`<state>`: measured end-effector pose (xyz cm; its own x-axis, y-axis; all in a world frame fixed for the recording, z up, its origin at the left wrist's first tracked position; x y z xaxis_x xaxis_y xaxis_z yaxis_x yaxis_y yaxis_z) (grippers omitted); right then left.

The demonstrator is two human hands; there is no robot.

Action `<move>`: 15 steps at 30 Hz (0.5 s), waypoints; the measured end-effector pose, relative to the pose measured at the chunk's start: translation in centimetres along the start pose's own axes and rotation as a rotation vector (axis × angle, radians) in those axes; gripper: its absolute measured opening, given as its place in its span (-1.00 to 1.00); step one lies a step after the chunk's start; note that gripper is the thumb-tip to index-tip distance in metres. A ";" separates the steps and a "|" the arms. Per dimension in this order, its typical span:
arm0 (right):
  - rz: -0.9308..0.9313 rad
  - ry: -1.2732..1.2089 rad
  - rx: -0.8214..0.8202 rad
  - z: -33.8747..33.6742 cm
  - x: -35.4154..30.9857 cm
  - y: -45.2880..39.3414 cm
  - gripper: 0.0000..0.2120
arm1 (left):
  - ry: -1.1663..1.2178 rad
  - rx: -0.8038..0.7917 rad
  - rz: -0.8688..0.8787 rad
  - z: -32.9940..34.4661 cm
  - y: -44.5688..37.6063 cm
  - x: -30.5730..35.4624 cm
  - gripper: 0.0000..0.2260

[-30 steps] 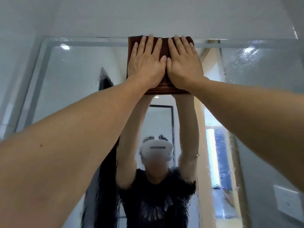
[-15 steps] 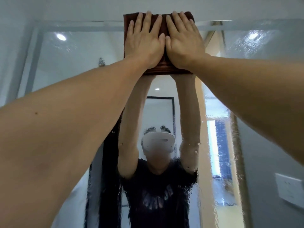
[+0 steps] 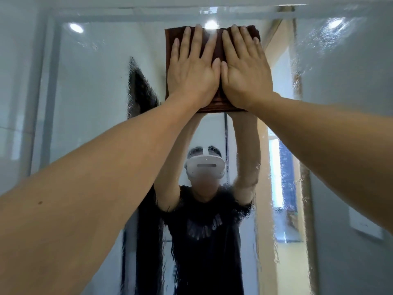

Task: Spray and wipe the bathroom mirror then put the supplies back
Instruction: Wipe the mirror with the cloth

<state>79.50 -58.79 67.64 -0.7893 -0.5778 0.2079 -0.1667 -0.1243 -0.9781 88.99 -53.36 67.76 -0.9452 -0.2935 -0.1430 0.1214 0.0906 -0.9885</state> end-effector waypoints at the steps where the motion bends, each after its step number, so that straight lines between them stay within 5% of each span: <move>1: 0.000 -0.001 0.002 0.0 -0.2 0.7 -0.40 | -0.004 0.003 0.004 0.0 0.7 0.1 -0.47; 15: 0.052 0.047 0.001 -0.1 -2.3 11.4 -0.40 | -0.024 -0.041 0.014 0.8 11.4 2.0 -0.45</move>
<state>79.33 -58.81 56.02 -0.8237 -0.5451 0.1560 -0.1235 -0.0960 -0.9877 88.68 -53.72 56.20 -0.9361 -0.3142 -0.1581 0.1212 0.1338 -0.9836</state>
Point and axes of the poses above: each hand's wrist, its own y-axis away from the middle knuckle, its own z-axis out of the palm, x = y × z, the point moved 7 cm from there along -y, towards the middle knuckle, and after that the axes turned 4 degrees about y, right-handed, at the moved point
